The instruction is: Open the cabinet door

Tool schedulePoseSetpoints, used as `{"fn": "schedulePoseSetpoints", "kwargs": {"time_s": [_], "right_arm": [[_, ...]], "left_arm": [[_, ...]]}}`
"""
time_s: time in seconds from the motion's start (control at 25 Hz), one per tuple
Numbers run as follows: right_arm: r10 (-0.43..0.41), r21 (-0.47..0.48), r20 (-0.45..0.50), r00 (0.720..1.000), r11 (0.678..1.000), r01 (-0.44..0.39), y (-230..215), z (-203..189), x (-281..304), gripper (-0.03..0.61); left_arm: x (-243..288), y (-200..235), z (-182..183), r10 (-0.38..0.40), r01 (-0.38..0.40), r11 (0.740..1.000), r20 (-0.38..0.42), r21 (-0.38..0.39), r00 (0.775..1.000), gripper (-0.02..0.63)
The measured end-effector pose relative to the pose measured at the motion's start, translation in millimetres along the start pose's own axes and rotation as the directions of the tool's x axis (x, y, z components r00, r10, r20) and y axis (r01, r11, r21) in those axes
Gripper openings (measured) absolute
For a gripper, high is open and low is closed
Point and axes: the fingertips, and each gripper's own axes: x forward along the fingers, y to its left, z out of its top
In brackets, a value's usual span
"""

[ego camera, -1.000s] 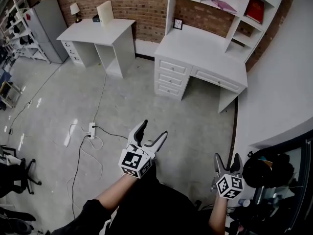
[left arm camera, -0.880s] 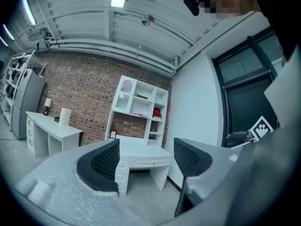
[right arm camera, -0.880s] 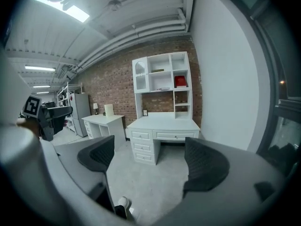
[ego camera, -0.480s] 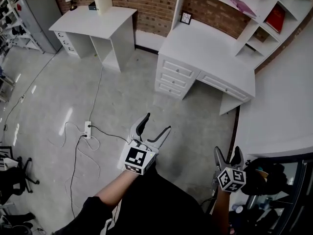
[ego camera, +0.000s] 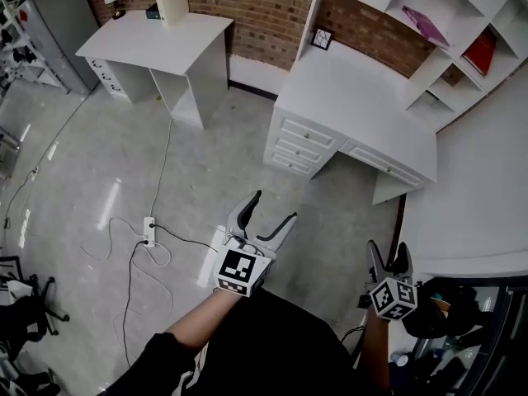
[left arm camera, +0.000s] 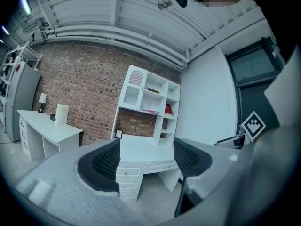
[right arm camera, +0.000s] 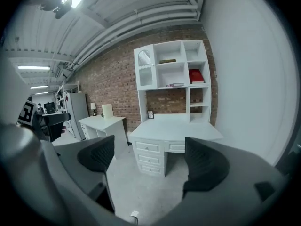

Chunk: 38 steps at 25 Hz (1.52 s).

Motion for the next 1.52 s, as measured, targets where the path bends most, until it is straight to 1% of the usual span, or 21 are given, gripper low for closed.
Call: {"fn": "schedulePoseSetpoints", "kwargs": {"time_s": [0.16, 0.36, 0.56, 0.68, 0.76, 0.88, 1.0, 1.16, 1.28, 1.4, 1.52], "right_arm": [[-0.029, -0.003, 0.01, 1.0, 1.0, 0.029, 25, 6, 23, 0.462], [-0.086, -0.028, 0.07, 0.994, 0.996, 0.088, 39, 31, 36, 0.46], [-0.102, -0.039, 0.032, 0.994, 0.994, 0.103, 39, 24, 39, 0.46], [-0.12, -0.018, 0.02, 0.993, 0.993, 0.12, 35, 20, 40, 0.46], [-0.127, -0.014, 0.015, 0.992, 0.992, 0.127, 33, 17, 40, 0.46], [-0.115, -0.003, 0.01, 0.993, 0.993, 0.115, 28, 12, 47, 0.459], [-0.098, 0.014, -0.012, 0.995, 0.995, 0.099, 25, 3, 62, 0.459], [-0.033, 0.012, -0.019, 0.999, 0.999, 0.033, 23, 4, 95, 0.459], [0.002, 0.004, -0.012, 1.0, 1.0, -0.002, 14, 9, 127, 0.459], [0.003, 0.015, -0.017, 1.0, 1.0, -0.002, -7, 21, 160, 0.459], [-0.001, 0.023, 0.006, 1.0, 1.0, 0.0, -28, 55, 188, 0.459]], "left_arm": [[9, 26, 6, -0.029, 0.029, 0.999, 0.013, -0.017, 0.999, 0.354], [28, 52, 7, -0.062, 0.063, 0.998, 0.026, -0.028, 0.998, 0.354], [41, 59, 6, -0.061, 0.063, 0.997, 0.042, -0.043, 0.997, 0.354], [46, 60, -1, -0.067, 0.068, 0.996, 0.022, -0.054, 0.997, 0.354], [49, 58, -6, -0.077, 0.077, 0.996, 0.007, -0.042, 0.997, 0.354], [56, 54, -6, -0.083, 0.083, 0.996, -0.004, -0.022, 0.997, 0.354], [59, 58, -6, -0.061, 0.061, 0.998, -0.008, -0.017, 0.998, 0.354], [67, 68, -12, -0.001, 0.0, 1.0, -0.022, -0.008, 1.0, 0.354], [86, 75, -23, 0.042, -0.042, 0.999, -0.046, -0.004, 0.998, 0.354], [120, 75, -25, 0.049, -0.05, 0.999, -0.064, -0.015, 0.997, 0.354], [165, 64, -15, 0.02, -0.02, 1.0, -0.068, 0.004, 0.997, 0.354]]}}
